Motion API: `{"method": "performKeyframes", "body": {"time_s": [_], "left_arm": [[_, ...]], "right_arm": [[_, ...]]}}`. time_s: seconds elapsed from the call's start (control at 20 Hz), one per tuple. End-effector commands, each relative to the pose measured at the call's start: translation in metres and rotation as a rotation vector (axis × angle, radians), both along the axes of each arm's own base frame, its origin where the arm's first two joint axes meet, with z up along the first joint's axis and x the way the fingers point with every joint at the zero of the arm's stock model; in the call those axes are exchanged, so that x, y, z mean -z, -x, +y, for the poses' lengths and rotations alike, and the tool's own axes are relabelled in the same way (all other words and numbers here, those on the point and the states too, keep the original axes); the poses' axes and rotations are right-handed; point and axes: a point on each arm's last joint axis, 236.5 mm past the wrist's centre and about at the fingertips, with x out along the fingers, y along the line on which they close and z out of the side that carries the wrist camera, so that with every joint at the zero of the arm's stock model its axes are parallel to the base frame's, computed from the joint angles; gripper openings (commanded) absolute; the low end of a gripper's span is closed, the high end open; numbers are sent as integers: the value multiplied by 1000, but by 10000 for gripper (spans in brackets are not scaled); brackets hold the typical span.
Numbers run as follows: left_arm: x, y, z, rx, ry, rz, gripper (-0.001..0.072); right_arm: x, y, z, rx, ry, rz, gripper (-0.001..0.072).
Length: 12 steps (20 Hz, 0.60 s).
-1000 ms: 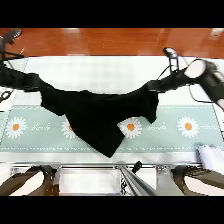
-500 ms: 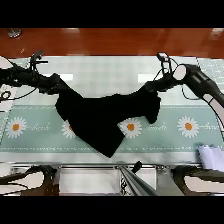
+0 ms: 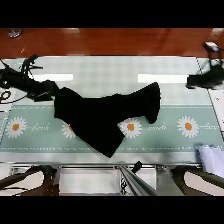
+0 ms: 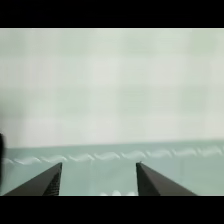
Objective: Fold the shirts.
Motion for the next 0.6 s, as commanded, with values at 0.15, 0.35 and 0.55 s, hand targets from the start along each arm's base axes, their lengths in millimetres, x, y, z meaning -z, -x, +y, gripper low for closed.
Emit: {"method": "performKeyframes", "body": {"time_s": [0.15,0.35,0.55], "left_arm": [[58,89,5,-25,-58,176,676],[80,128,-18,-67,23,218,675],[106,138,-58,-127,138,216,667]], "right_arm": [[58,57,10,141,-355,81,534],[60,56,19,115,-366,79,533],[56,49,25,122,-403,49,533]]}}
